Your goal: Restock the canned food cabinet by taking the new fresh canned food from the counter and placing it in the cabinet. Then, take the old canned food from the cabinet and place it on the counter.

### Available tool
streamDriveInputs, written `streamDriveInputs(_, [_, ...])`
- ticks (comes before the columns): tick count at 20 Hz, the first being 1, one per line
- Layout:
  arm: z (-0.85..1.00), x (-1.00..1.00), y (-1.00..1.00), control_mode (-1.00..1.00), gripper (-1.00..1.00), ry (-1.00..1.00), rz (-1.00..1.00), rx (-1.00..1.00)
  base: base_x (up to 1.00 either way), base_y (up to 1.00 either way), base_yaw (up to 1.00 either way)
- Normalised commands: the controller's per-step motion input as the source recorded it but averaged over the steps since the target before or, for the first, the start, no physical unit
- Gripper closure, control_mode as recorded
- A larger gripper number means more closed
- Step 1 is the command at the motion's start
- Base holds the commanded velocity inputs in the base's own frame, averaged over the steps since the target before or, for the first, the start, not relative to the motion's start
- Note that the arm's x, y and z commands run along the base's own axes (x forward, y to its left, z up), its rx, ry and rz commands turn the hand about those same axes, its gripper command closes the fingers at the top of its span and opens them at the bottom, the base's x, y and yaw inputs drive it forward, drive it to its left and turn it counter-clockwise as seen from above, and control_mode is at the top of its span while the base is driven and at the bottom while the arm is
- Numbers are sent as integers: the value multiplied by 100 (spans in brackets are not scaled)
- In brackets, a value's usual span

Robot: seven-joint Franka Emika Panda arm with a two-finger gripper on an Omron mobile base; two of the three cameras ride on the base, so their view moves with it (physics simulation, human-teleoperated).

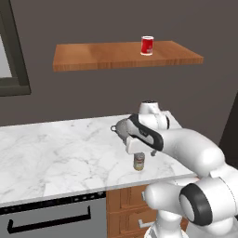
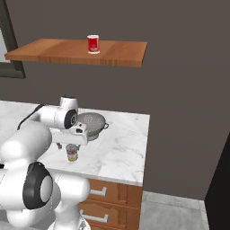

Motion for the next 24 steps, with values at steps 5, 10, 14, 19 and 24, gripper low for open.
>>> streamDriveInputs(5, [-40, 1, 0, -100, -100, -2, 0, -2, 0, 0, 0])
streamDriveInputs(10, [-24, 13, 0, -100, -100, -2, 0, -1, 0, 0, 0])
streamDriveInputs(14, [-20, 13, 6, -100, -100, -3, 0, 0, 0, 0, 0])
streamDriveInputs(19, [-13, 13, 7, -100, -100, -4, 0, 0, 0, 0, 0])
streamDriveInputs(24, [-15, 14, 2, -100, -100, -5, 0, 0, 0, 0, 0])
